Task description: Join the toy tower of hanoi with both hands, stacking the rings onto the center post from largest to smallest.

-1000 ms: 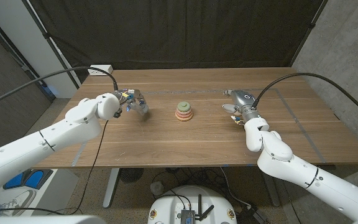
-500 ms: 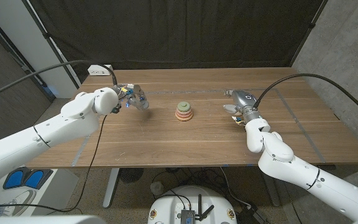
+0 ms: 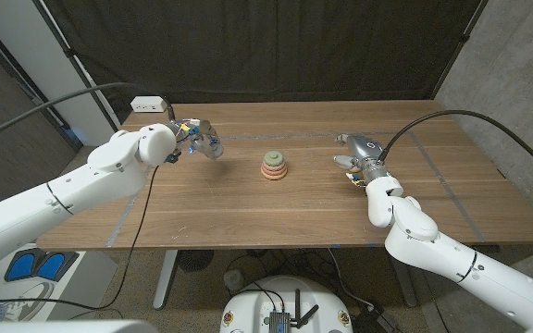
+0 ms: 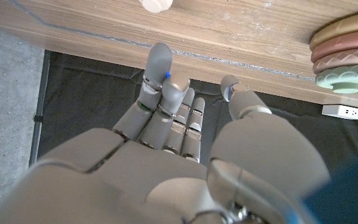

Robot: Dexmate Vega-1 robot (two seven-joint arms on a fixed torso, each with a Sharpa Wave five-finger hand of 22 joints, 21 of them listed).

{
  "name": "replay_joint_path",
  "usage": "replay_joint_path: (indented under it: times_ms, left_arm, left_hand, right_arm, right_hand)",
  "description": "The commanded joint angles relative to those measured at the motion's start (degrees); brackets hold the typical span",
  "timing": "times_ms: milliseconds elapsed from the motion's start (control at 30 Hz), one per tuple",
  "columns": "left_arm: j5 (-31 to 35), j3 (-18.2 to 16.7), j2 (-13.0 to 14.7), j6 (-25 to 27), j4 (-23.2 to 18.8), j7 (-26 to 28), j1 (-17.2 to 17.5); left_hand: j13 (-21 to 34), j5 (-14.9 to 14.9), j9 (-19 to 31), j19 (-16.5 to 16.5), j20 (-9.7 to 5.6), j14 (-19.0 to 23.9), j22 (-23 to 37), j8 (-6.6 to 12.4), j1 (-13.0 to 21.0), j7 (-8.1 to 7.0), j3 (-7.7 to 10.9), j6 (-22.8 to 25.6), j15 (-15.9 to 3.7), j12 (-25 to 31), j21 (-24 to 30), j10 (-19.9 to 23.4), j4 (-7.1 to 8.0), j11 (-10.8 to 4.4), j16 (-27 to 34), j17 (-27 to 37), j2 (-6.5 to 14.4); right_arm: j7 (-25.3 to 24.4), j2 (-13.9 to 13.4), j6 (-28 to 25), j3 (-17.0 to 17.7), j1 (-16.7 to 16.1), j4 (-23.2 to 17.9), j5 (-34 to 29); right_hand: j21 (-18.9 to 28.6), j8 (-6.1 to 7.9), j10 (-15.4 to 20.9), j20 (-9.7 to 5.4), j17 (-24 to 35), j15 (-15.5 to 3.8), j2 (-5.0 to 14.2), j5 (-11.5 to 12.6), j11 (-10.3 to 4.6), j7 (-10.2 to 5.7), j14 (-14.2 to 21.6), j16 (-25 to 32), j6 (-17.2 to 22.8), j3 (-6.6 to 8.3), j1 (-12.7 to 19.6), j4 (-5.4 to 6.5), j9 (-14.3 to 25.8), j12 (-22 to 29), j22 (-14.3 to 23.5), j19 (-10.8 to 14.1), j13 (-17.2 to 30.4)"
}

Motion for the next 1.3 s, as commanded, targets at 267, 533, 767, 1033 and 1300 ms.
replay_joint_path:
  times_ms: [267, 533, 767, 1033, 1300]
  left_arm:
    - [0.86, 1.96, -3.95, -6.49, 3.93, -0.67, -4.01]
    - [0.83, 2.26, -5.64, -9.21, 5.74, -0.3, -5.06]
    - [1.65, 3.33, -7.43, -11.47, 7.16, -0.42, -6.42]
    - [2.49, 4.74, -9.62, -13.91, 8.81, -1.48, -8.21]
    - [1.87, 5.34, -11.79, -16.41, 10.67, -1.67, -9.45]
  left_hand:
    - [2.07, -0.1, 0.34, 0.3, -6.36, 0.06, 0.13, -0.43, -0.02, 0.16, 0.65, 0.97, -1.16, -0.16, 0.05, 6.51, 0.43, -5.67, -0.77, -0.12, 0.08]
    - [2.16, -0.28, 0.41, 0.37, -6.36, 0.45, 0.1, -0.57, 0.1, 0.14, 0.56, 1.23, -1.16, -0.57, 0.12, 6.72, 0.45, -5.67, -1.01, 0.1, 0.0]
    - [2.31, -0.34, 0.44, 0.38, -6.36, 0.53, 0.05, -0.56, 0.15, 0.08, 0.5, 1.49, -1.17, -0.62, 0.13, 6.98, 0.46, -5.7, -1.21, 0.09, -0.02]
    - [2.44, -0.42, 0.48, 0.18, -6.37, 0.31, -0.02, -0.66, 0.26, 0.03, 0.47, 1.56, -1.18, -0.84, 0.07, 7.05, 0.48, -5.72, -1.77, -0.16, 0.0]
    - [2.55, -0.44, 0.53, 0.1, -6.36, 0.4, 0.01, -0.63, 0.38, 0.11, 0.47, 1.82, -1.18, -0.83, 0.09, 7.4, 0.47, -5.81, -1.93, -0.14, 0.07]
  right_arm:
    - [-0.53, 0.0, -0.7, -0.07, -0.11, -0.13, 0.74]
    - [-0.65, -0.18, -1.2, -0.05, -0.15, -0.35, 0.97]
    - [-1.06, 0.06, -1.43, 0.01, -0.12, -0.36, 1.4]
    - [-1.58, 0.16, -1.58, -0.11, -0.03, -0.33, 1.62]
    - [-2.18, 0.44, -1.8, 0.13, -0.02, -0.17, 2.15]
  right_hand:
    - [0.19, -0.01, 0.87, -4.66, 0.15, -1.68, 0.34, 0.64, -0.04, 0.09, 0.62, 0.41, 0.52, 0.46, -0.12, 0.0, 0.29, 0.02, 0.08, 0.28, 0.25]
    - [0.18, -0.03, 0.91, -4.66, 0.19, -1.67, 0.33, 0.75, -0.06, 0.12, 0.64, 0.48, 0.65, 0.51, -0.17, 0.02, 0.31, -0.01, 0.05, 0.26, 0.31]
    - [0.19, -0.04, 0.95, -4.66, 0.35, -1.66, 0.33, 0.84, 0.09, 0.09, 0.75, 0.67, 0.75, 0.55, -0.25, 0.04, 0.32, -0.06, 0.06, 0.29, 0.29]
    - [0.21, -0.12, 0.97, -4.66, 0.33, -1.66, 0.34, 0.9, 0.05, 0.07, 0.69, 0.69, 0.64, 0.58, -0.34, 0.07, 0.33, -0.08, 0.07, 0.33, 0.31]
    - [0.18, -0.16, 0.94, -4.66, 0.14, -1.67, 0.32, 0.96, -0.03, 0.11, 0.46, 0.54, 0.66, 0.62, -0.39, 0.06, 0.34, -0.12, 0.04, 0.31, 0.33]
